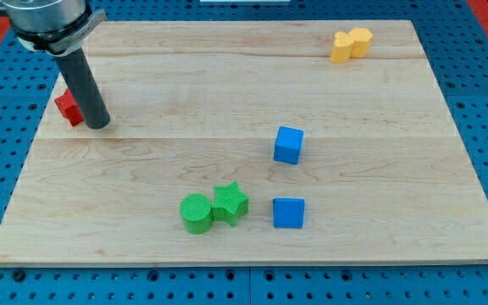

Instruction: Move the blue cube towards the right center

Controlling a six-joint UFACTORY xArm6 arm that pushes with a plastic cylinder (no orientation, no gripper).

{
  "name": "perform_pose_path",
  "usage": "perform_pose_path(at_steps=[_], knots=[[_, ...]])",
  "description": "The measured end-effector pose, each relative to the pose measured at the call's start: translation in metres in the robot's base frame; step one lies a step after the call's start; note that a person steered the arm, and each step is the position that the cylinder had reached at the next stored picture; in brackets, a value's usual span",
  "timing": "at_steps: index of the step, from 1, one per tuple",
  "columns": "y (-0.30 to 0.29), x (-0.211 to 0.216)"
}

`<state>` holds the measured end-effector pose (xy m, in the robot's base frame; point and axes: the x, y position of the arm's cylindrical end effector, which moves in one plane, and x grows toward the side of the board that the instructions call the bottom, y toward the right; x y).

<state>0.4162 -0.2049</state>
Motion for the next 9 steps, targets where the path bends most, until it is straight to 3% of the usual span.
perform_pose_path(at_steps=[1,2,4,7,9], knots=[[0.001,0.0],[0.039,0.002],[0.193,0.017],[0.337,0.055],[0.346,0.056]])
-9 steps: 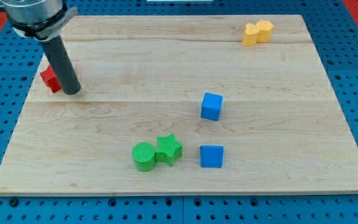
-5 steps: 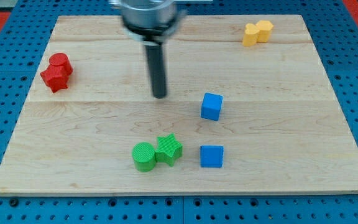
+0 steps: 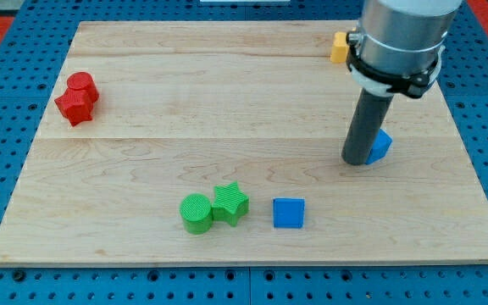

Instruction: Move the blue cube towards the right center

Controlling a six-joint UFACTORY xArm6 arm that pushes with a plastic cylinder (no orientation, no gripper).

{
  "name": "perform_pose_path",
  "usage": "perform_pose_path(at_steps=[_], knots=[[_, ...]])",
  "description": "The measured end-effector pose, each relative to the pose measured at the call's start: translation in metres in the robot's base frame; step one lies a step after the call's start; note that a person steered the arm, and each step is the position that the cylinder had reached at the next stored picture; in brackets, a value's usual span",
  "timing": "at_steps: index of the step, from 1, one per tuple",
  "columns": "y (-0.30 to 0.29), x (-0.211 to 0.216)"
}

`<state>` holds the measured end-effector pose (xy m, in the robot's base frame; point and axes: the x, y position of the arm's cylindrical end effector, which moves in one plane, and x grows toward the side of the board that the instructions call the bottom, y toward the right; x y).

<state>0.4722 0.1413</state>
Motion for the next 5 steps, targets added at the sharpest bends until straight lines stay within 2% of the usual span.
perform_pose_path(at_steps=[1,2,3,5], knots=[[-0.01,0.018],[0.007,0.084],[-0.004,0.144],[-0.132,0.132]])
